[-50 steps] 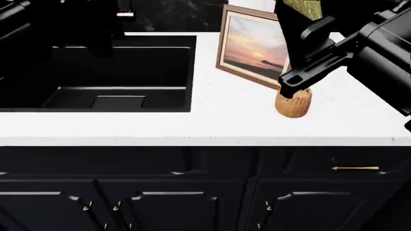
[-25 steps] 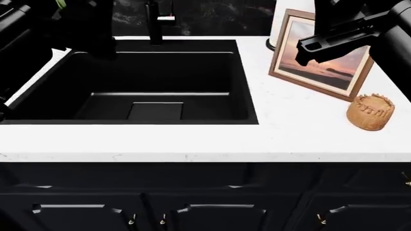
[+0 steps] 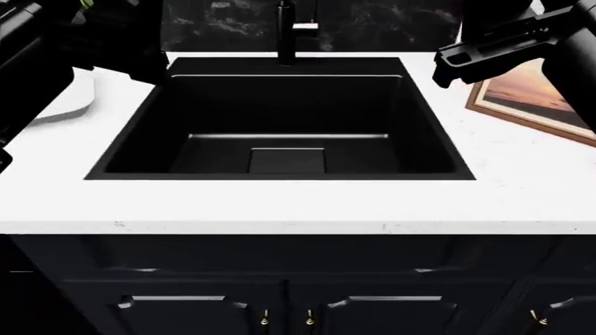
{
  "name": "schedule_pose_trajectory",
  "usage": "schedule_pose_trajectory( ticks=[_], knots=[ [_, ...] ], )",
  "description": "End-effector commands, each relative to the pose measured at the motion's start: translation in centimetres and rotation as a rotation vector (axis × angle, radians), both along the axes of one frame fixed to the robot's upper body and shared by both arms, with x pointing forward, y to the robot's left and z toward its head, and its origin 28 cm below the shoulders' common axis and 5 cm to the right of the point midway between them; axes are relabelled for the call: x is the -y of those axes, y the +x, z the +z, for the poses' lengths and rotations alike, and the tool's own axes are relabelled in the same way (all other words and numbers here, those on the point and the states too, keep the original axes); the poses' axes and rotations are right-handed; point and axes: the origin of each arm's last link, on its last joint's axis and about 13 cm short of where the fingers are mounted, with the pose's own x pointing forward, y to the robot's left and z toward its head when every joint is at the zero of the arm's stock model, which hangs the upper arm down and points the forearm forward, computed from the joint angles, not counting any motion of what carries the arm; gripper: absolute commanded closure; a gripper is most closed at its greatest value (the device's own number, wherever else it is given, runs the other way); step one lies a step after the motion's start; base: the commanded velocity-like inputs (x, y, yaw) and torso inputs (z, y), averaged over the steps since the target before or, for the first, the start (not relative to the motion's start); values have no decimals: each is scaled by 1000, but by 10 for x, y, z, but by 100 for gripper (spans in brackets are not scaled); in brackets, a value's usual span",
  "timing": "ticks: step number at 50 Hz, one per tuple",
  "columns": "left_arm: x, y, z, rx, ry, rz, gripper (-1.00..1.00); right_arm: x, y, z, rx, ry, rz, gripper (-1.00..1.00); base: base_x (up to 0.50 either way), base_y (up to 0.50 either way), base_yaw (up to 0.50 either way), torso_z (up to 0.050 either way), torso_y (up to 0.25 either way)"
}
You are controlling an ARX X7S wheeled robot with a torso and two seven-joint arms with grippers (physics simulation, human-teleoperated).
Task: Pick up the fruits and vegetables and place them in the sink. Turn on the sink faucet to wash them. Then turn the sink off and put them in the tray.
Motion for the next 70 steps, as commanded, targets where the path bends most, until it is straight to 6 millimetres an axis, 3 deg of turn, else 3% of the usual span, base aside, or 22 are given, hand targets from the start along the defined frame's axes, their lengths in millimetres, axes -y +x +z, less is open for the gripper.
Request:
schedule_pose_trajectory(
  ticks=[1, 13, 20, 29, 37, 53, 70],
  knots=[
    [0, 0, 3, 9, -8, 5, 100, 4, -1, 8, 53, 12, -35, 100, 0, 500, 0, 0, 10],
    [0, 3, 4, 1, -8, 7, 100, 7, 0, 8, 56, 55, -41, 100, 0, 500, 0, 1, 1],
    [0, 21, 16, -38, 7, -5, 100, 14, 15, 17, 0, 32, -26, 100, 0, 0, 0, 0, 2],
    [-2, 61, 49, -112, 70, -10, 100, 35, 44, 50, -139, 5, -25, 100, 0, 0, 0, 1, 1],
    [0, 79, 69, -150, 125, -20, 100, 49, 63, 74, -230, -45, -45, 100, 0, 0, 0, 0, 3],
    [-3, 78, 75, -169, 163, -14, 100, 54, 70, 84, -276, -89, -69, 100, 179, -90, 0, 1, 1],
    [-5, 79, 70, -180, 164, -8, 100, 48, 76, 80, -283, -101, -32, 100, 276, -63, 0, 1, 2]
  ],
)
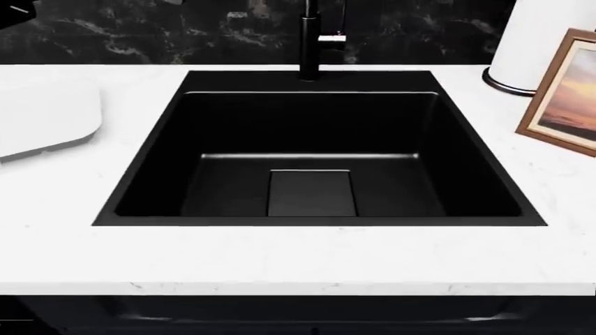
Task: Pick up the fruits and vegetables and place them in the sink. Turn on the sink faucet to wash them. Then turn the sink off and put them in the tray.
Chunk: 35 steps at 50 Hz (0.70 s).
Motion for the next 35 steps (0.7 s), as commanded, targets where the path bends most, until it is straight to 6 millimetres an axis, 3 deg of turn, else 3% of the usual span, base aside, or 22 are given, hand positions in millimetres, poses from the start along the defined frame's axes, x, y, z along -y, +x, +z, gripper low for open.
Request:
schedule_pose_trajectory(
  ticks=[1, 23, 35],
  knots=[
    [-2, 0, 1, -4, 1, 14, 100, 1, 0, 9, 40, 1, -8, 100, 281, 0, 0, 0, 0],
    [-2, 2, 3, -3, 1, 14, 100, -2, 2, 4, 28, -2, 10, 100, 287, 0, 0, 0, 3],
    [-4, -12, -3, -4, 4, -4, 100, -3, -9, 0, 14, -3, 21, 100, 288, 0, 0, 1, 2]
  ],
)
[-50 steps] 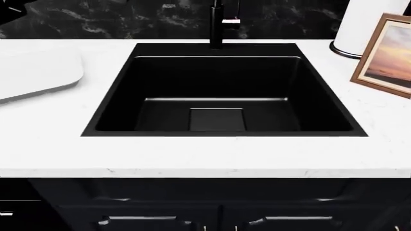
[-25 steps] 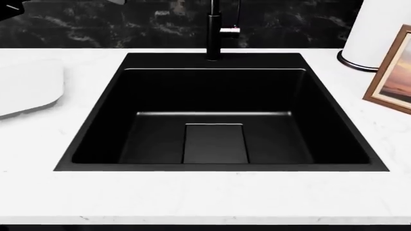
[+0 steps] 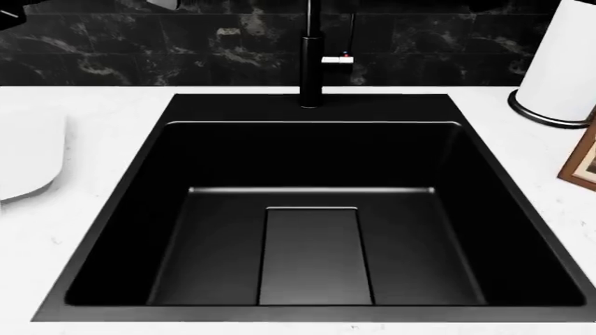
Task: Pick up the fruits and vegetables and place them in the sink. Turn on the sink faucet to wash them. Then turn the sink off and put them in the tray.
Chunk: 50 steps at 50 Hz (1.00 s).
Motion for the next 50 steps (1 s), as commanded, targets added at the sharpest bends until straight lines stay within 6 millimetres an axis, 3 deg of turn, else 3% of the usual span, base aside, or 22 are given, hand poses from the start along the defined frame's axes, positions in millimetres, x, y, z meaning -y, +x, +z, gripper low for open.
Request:
schedule_pose_trajectory(
  ticks=[1, 25, 40, 50],
  knots=[
    [0, -7, -2, 6, -4, -4, 100, 3, -10, 6, 43, 6, -21, 100, 285, 0, 0, 0, 11],
    [-2, -12, -10, -26, 26, -12, 100, 1, -11, -1, 0, -9, 4, 100, 240, 0, 0, 0, 2],
    [6, -20, -49, -252, 199, -101, 100, -1, -31, -44, -345, -117, 77, 100, 0, 0, 0, 1, 2],
    [21, -12, -67, -324, 232, -161, 100, -1, -32, -64, -464, -170, 94, 100, 0, 0, 0, 0, 1]
  ],
)
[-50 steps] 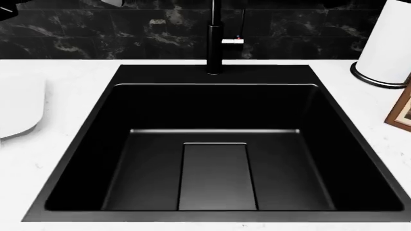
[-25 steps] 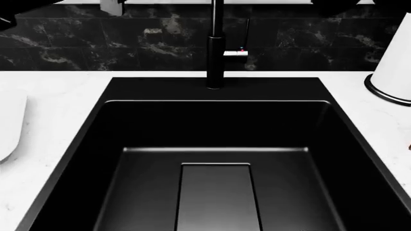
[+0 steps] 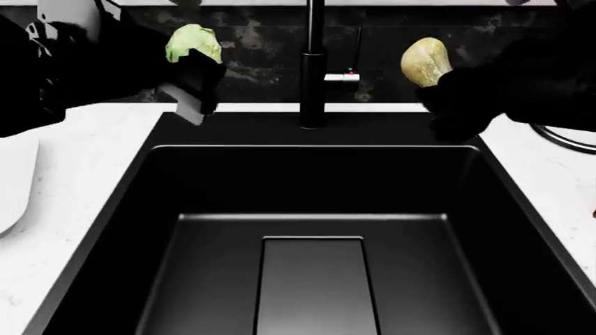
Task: Pick up the fruits and vegetables and place them in the sink. Turn on the sink faucet to wash them. Then turn the sink off and put them in the tray.
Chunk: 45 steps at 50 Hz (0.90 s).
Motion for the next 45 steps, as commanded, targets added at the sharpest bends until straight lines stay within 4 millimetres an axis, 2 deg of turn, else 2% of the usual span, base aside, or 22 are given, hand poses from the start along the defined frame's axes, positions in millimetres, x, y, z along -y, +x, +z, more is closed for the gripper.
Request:
schedule_pose_trajectory(
  ticks=[1, 5, 12, 24, 31, 35, 45],
  knots=[
    [14, 6, -20, -96, 52, -58, 100, 2, -5, -16, -102, -67, 12, 100, 0, 0, 0, 0, 0],
    [21, 11, -25, -119, 62, -75, 100, 0, -1, -21, -128, -85, 26, 100, 0, 0, 0, 3, 3],
    [42, 19, -51, -198, 124, -145, 100, -13, 13, -46, -205, -133, 96, 100, 0, 0, 0, 0, 1],
    [62, 31, -96, -288, 259, -217, 100, -23, 32, -82, -302, -183, 157, 100, 0, 0, 0, 1, 1],
    [70, 36, -129, -340, 333, -246, 100, -29, 42, -109, -355, -196, 181, 100, 0, 0, 0, 0, 1],
    [72, 41, -148, -367, 374, -254, 100, -34, 49, -132, -398, -208, 195, 100, 0, 0, 0, 0, 2],
    [71, 54, -180, -412, 439, -236, 100, -45, 67, -165, -448, -231, 230, 100, 0, 0, 0, 1, 1]
  ],
)
